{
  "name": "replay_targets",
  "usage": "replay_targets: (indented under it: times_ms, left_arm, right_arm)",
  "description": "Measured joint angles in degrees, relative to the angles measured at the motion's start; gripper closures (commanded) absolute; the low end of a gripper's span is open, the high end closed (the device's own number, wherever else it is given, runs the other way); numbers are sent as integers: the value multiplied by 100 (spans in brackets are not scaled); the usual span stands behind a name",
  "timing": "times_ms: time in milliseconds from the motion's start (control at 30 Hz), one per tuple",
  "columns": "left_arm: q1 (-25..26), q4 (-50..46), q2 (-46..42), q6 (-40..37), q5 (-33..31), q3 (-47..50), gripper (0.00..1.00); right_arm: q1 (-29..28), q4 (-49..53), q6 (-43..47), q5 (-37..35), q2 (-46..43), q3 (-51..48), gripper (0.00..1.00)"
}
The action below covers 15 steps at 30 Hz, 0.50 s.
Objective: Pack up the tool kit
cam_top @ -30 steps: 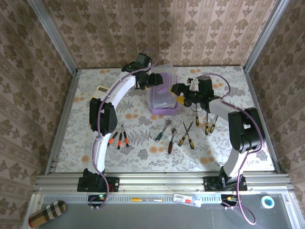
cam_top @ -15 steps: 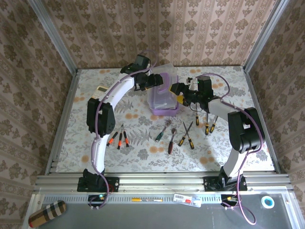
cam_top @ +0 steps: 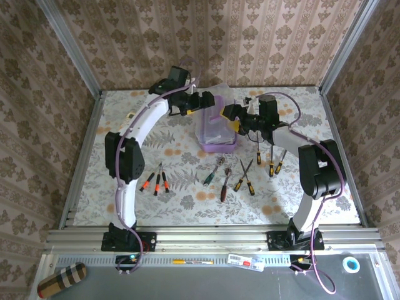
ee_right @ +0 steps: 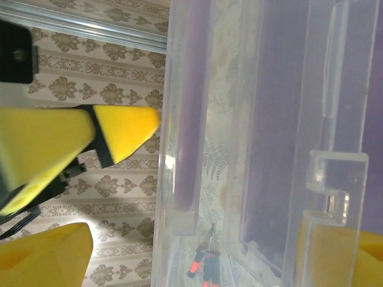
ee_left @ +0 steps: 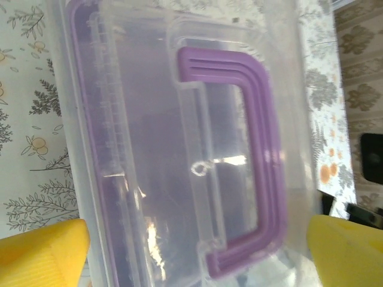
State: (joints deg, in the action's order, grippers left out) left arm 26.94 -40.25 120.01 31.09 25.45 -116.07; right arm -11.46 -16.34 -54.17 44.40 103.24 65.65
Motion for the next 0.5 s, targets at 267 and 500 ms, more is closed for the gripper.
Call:
replay_targets:
  times_ms: [267, 500]
  left_arm:
    - [-455, 570, -1274, -70, -133, 1799, 7]
    - [-804, 909, -1950, -68, -706, 3534, 10]
  right_arm:
    - [-7, 334, 101, 20, 0, 201, 10]
    - [-22, 748, 319, 20, 0, 483, 11]
